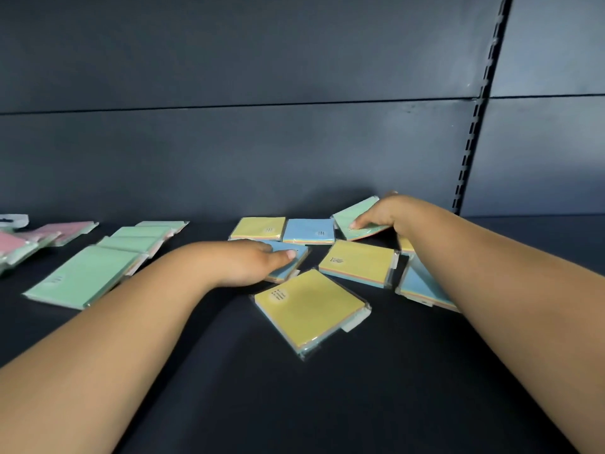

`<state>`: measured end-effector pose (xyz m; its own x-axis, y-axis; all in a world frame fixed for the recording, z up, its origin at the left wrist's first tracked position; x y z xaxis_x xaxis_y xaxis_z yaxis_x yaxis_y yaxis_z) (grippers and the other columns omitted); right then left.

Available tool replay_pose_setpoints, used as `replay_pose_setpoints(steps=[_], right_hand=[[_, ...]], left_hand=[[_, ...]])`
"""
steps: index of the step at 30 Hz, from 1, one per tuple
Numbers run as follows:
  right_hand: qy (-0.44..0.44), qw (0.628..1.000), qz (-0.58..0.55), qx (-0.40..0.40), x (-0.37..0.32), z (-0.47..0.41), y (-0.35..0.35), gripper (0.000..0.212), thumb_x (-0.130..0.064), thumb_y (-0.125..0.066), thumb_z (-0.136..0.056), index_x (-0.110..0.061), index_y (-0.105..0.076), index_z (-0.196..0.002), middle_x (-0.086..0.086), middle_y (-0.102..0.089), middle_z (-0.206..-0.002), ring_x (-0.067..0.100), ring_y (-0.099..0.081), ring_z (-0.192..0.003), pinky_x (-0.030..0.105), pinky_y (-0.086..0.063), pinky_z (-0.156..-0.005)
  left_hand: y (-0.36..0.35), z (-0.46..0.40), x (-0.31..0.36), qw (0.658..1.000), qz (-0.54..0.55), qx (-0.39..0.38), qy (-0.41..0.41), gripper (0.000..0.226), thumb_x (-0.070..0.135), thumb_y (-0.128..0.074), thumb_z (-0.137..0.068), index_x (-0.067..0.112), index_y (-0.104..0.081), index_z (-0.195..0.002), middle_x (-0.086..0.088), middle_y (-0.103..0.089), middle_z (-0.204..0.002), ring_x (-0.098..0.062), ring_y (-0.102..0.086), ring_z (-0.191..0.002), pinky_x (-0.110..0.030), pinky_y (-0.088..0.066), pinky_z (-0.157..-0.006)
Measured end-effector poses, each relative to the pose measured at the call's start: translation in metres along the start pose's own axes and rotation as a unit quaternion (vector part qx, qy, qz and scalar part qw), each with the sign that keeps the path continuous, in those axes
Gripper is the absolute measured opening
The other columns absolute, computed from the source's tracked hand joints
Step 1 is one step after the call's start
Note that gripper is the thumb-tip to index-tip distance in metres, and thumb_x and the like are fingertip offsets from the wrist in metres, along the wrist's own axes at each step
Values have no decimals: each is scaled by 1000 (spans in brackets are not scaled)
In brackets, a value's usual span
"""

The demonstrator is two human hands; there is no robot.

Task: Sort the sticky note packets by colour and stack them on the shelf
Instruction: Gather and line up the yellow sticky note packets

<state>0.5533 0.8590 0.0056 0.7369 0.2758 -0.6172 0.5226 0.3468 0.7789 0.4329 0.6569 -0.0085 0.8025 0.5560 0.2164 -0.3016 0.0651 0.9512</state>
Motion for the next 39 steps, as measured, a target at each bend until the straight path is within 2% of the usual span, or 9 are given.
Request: replay_pose_setpoints(steps=[6,9,12,15,20,27,30,34,39], right_hand=[[52,951,-303,27,-1,5,13,58,1,-67,-79,-15,-41,-128,9,-56,-125,23,-58,-107,31,-49,-82],[92,915,-393,-18,-17,29,18,66,4,-64,-81,-19,-34,-135,6,-59,-122,23,-62,-100,32,-52,-74],[148,884,-438,-67,-42,63,17,50,6,-61,-82,-17,-48,-125,4,-63,-110,20,-63,-88,34,-52,-77],[180,856,-472,-108,-65,106,4,37,6,-59,-83,-16,-55,-113,0,-65,-89,15,-62,-76,31,-54,-72],[201,836,-489,-147,-107,166,-28,15,-10,-57,-89,-17,-53,-102,2,-63,-85,16,-61,-71,27,-51,-60],[163,878,-427,-143,-154,211,-92,20,-12,-58,-89,-16,-52,-71,1,-51,-64,12,-48,-54,23,-44,-53],[142,893,-398,-156,-173,221,-133,20,-10,-61,-87,-16,-53,-70,2,-53,-66,12,-50,-54,22,-47,-54],[103,923,-344,-142,-183,222,-173,18,-11,-64,-86,-14,-53,-71,2,-54,-63,10,-49,-51,18,-46,-49],[73,943,-305,-110,-184,216,-189,16,-9,-65,-85,-13,-53,-74,4,-55,-68,10,-52,-55,13,-46,-40]], left_hand=[[6,5,6,999,46,27,-1,61,63,-22,-90,34,-34,-142,8,-25,-153,-16,-25,-141,-33,-18,-111],[25,14,7,986,117,122,-13,57,58,-28,-92,26,-43,-138,7,-35,-148,-16,-33,-135,-29,-26,-103],[40,26,4,934,298,195,-23,55,55,-38,-91,21,-47,-133,5,-47,-139,-17,-43,-128,-31,-31,-107],[40,43,9,846,507,153,-58,30,42,-51,-91,18,-58,-108,1,-63,-106,-16,-59,-100,-31,-46,-92],[41,83,-33,777,612,135,-67,4,16,-65,-84,18,-62,-86,2,-65,-76,-10,-59,-62,-23,-50,-66],[55,147,-155,785,580,215,-39,10,13,-67,-81,17,-63,-90,1,-63,-79,-9,-53,-62,-16,-51,-55],[53,158,-194,833,480,275,-23,24,14,-66,-84,17,-57,-105,-2,-60,-88,-10,-55,-65,-16,-53,-54],[37,157,-227,890,342,300,-10,25,23,-66,-84,20,-57,-107,4,-63,-81,-19,-61,-79,-32,-51,-79],[25,156,-228,940,185,287,-22,37,33,-60,-87,23,-55,-123,2,-61,-119,-14,-55,-104,-20,-34,-80]])
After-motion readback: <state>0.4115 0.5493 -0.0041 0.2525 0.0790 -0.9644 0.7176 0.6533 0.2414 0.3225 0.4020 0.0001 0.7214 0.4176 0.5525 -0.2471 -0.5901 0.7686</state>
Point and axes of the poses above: each hand's wrist, its own z-axis away from the middle knuckle, its own y-axis out of the back of the hand, x = y × z, the point moved 6 cm from there along -z, towards the middle knuckle
